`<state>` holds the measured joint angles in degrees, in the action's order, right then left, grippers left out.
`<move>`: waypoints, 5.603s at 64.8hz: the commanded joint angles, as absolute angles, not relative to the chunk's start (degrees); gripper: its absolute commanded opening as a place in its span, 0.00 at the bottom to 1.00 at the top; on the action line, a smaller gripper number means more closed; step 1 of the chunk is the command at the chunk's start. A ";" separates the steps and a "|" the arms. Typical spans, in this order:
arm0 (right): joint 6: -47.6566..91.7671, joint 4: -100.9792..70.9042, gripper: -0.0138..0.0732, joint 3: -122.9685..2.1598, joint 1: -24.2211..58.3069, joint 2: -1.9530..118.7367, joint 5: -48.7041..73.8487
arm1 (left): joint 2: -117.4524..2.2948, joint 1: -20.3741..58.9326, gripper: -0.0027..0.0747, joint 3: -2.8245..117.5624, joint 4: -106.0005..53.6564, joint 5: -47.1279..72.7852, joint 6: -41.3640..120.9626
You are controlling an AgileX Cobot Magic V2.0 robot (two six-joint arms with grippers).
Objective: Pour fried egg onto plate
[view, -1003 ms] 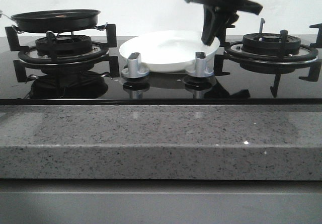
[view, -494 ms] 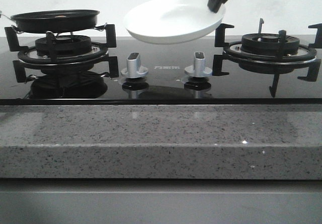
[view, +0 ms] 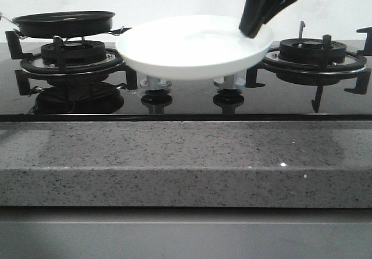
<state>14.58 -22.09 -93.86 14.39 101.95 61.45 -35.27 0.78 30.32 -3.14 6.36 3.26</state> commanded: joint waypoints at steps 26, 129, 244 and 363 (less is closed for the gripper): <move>15.96 -24.67 0.09 -81.20 15.95 91.16 51.04 | -35.51 0.95 0.93 32.54 -3.53 1.44 2.75; 15.96 -24.67 0.09 -81.20 15.95 91.29 51.58 | -89.32 -15.31 0.93 71.89 -59.67 37.10 17.69; 15.96 -24.67 0.09 -81.20 15.95 91.29 51.58 | -94.60 -17.12 0.01 74.24 -97.36 61.06 35.56; 15.96 -24.67 0.09 -81.20 15.95 91.29 51.58 | -64.45 34.79 0.01 61.24 -48.22 5.62 64.24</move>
<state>15.50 -22.89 -79.83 15.99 94.04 53.23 -66.26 33.36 59.79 -47.81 13.63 64.11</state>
